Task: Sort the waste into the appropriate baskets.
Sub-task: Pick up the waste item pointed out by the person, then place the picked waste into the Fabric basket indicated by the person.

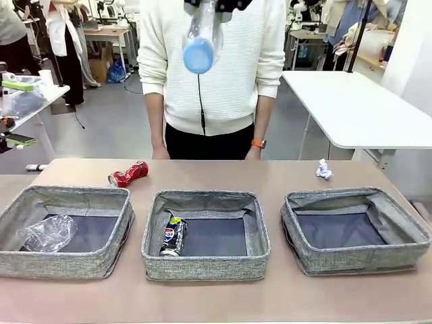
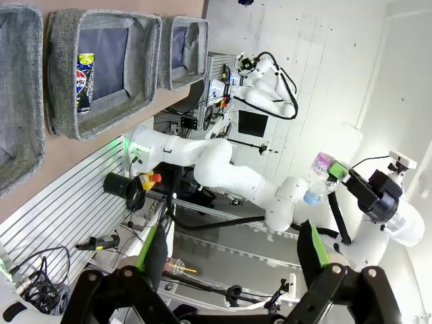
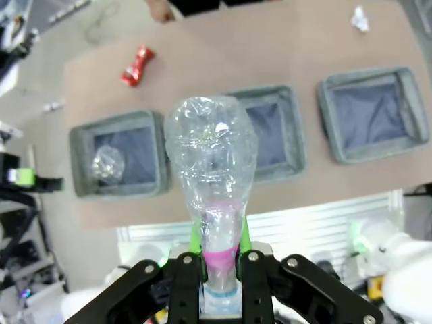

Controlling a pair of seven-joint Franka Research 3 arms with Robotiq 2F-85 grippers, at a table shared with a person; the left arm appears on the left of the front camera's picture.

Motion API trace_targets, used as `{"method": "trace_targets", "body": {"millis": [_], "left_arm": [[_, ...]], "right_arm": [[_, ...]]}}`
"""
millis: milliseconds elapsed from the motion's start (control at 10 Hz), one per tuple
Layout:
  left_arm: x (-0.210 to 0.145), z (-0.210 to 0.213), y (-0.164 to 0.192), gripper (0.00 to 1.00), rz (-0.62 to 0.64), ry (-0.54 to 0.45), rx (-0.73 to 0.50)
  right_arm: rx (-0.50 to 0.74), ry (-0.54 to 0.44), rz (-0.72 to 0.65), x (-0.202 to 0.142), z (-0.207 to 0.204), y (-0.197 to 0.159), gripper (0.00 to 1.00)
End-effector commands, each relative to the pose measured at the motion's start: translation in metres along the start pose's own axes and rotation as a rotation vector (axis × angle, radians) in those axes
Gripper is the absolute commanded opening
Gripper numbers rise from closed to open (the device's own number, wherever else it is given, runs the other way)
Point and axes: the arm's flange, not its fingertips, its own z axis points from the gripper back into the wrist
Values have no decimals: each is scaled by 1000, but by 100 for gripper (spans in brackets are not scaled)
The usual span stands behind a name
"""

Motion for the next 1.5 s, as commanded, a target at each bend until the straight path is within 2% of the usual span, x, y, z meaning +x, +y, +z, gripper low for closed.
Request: {"method": "trace_targets", "body": {"millis": [0, 300, 400, 1400], "left_arm": [[0, 1, -2, 100, -19, 4, -17], [0, 1, -2, 100, -19, 4, -17], [0, 1, -2, 100, -19, 4, -17], [0, 1, -2, 100, -19, 4, -17]], "right_arm": [[-54, 50, 13, 1, 2, 12, 20], [-120, -10, -1, 5, -12, 18, 20], [-60, 45, 23, 2, -15, 7, 20], [-60, 45, 23, 2, -15, 7, 20]]}}
